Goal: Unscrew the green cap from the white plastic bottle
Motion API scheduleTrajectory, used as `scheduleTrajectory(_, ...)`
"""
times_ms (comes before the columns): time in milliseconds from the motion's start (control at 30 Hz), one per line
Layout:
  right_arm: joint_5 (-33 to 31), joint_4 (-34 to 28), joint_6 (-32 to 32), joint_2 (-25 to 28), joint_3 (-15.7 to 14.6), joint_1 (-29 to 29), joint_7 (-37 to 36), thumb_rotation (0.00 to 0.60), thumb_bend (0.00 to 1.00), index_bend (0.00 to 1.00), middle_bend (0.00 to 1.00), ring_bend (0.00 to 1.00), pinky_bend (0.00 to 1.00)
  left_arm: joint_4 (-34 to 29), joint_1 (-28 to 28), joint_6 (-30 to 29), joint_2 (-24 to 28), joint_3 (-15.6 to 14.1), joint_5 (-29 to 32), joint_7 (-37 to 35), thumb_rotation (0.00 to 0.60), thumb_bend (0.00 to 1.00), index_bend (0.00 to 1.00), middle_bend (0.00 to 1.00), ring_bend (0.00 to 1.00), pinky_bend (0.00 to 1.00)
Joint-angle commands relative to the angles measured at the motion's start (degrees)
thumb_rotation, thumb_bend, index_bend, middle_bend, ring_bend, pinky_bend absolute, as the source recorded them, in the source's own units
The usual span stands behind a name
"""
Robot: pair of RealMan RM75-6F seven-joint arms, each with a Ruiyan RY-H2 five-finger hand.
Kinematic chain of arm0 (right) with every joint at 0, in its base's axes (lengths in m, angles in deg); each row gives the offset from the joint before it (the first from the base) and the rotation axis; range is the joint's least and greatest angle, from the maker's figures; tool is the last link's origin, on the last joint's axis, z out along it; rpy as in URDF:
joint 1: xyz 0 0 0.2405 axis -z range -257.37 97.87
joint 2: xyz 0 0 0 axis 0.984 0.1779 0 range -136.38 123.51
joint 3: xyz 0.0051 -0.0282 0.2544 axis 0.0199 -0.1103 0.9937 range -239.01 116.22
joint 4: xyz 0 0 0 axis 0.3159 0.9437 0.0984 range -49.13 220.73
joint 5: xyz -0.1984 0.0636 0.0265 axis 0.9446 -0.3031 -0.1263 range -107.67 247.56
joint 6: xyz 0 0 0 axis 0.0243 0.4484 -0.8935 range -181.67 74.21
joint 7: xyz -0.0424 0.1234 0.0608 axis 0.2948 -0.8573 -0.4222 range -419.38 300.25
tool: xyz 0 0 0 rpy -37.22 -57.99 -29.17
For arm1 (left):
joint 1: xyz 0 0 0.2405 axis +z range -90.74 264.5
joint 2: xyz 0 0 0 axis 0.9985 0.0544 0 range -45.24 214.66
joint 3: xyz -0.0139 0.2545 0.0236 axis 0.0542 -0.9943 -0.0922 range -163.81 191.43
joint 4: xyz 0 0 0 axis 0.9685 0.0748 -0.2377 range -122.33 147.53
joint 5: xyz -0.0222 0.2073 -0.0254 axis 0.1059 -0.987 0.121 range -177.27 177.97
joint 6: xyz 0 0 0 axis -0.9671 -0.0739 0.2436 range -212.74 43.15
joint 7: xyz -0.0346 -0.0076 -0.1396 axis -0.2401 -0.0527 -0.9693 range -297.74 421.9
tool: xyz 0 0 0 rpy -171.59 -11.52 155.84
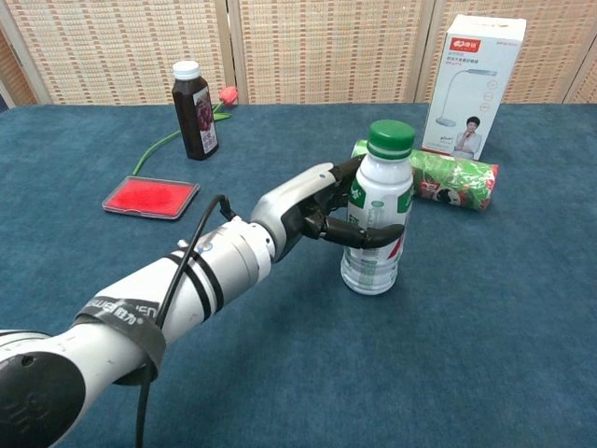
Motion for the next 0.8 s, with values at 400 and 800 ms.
scheduleTrajectory(400, -1.9, -2.2, -1.9, 0.2, 0.6, -1.5, 2.7, 0.600, 0.27, 0.00, 0.00, 0.00, 0.00, 0.3, -0.8, 0.2, -1.2, 0.5, 2.3, 1.6, 0.600, 0.32, 0.51, 0.11, 0.00, 0.01)
scheduleTrajectory(800, -2.5, -6.5, -7.4, 0.7, 2.3, -6.1, 10.1, 0.600, 0.27, 0.01, 0.00, 0.00, 0.00, -0.1, -0.1, -1.3, -2.4, -0.2, 3.5, 5.9, 0.600, 0.46, 0.64, 0.49, 0.10, 0.01)
